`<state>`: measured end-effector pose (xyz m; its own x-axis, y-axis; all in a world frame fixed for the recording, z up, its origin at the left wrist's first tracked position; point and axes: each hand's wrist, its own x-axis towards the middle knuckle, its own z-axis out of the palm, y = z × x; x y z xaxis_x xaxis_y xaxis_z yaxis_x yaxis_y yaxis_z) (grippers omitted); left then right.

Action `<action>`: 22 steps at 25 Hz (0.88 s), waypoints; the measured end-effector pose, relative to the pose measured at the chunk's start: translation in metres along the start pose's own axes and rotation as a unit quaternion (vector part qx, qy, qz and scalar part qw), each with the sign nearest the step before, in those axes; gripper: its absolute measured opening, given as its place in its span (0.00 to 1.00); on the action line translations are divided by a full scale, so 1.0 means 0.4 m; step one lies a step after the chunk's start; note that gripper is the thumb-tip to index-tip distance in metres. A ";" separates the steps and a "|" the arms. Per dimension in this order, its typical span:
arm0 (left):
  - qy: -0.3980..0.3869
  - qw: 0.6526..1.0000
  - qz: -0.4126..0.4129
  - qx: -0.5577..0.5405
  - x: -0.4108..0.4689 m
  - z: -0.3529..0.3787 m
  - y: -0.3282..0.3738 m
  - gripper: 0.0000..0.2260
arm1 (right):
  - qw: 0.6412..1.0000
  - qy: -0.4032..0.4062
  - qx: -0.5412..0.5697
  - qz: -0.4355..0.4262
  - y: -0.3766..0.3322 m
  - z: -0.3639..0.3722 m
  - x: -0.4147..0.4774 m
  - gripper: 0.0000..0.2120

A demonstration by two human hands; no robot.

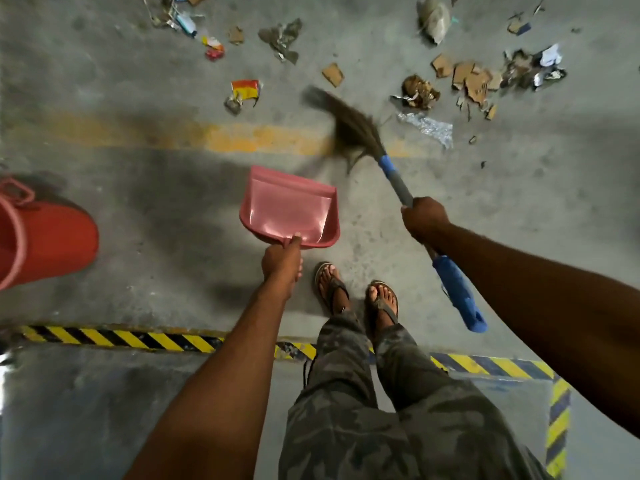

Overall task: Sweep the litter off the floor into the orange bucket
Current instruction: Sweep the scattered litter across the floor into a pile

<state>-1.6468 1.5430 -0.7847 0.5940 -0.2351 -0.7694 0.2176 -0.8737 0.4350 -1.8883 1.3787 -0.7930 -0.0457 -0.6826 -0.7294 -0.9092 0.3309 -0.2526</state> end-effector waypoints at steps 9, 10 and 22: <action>-0.016 0.994 0.026 0.107 0.066 -0.019 0.111 0.25 | 0.995 -0.018 0.067 -0.072 0.003 0.028 -0.120 0.10; -0.012 0.993 0.025 0.112 0.073 -0.022 0.102 0.26 | 0.996 -0.045 0.012 -0.075 0.033 0.043 -0.113 0.10; -0.007 0.998 0.020 0.067 0.143 -0.117 0.099 0.20 | 0.959 0.050 0.275 0.051 -0.347 0.086 0.012 0.17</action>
<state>-1.5680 1.5148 -0.7897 0.5891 -0.2757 -0.7596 0.0888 -0.9122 0.4000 -1.7480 1.3517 -0.7835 -0.1882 -0.6780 -0.7105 -0.5438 0.6744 -0.4995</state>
